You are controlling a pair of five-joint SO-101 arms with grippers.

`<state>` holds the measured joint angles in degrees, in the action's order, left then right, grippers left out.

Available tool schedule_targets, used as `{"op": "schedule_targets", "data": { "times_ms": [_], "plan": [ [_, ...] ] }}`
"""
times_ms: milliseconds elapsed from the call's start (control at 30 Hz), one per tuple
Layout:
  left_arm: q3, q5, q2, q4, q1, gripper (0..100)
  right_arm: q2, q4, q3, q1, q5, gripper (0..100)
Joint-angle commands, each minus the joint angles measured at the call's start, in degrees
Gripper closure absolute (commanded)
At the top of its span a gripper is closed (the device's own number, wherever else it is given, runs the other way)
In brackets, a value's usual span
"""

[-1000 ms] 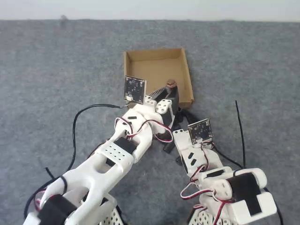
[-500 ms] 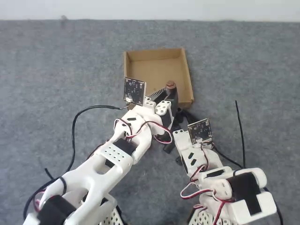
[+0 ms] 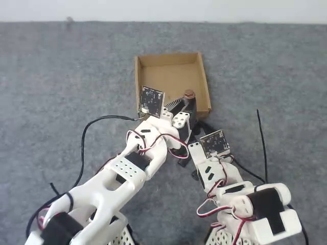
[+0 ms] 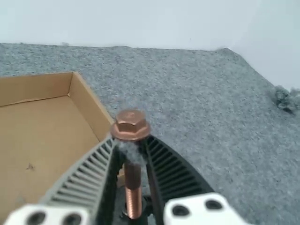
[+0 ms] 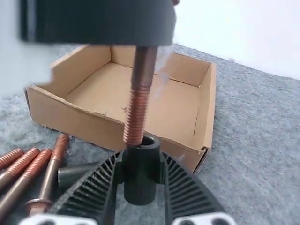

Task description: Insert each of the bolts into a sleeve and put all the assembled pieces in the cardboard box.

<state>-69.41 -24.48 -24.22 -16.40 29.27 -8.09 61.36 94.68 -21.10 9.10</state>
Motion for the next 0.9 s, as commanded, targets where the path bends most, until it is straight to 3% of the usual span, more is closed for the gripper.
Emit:
{"op": "schedule_targets", "data": {
  "times_ms": [0, 533, 867],
  "plan": [
    [0.7, 0.7, -2.4, -0.3, 0.4, 99, -0.6, -0.3, 1.1, -0.5, 1.1, 99.3],
    [0.5, 0.9, -2.3, -6.4, -0.1, 99, -0.6, -0.3, 1.1, -0.6, 1.1, 99.3],
    [1.9, 1.0, 5.0, -7.9, 0.4, 99, -0.7, -0.2, 1.1, -0.2, 1.1, 99.3]
  ]
}}
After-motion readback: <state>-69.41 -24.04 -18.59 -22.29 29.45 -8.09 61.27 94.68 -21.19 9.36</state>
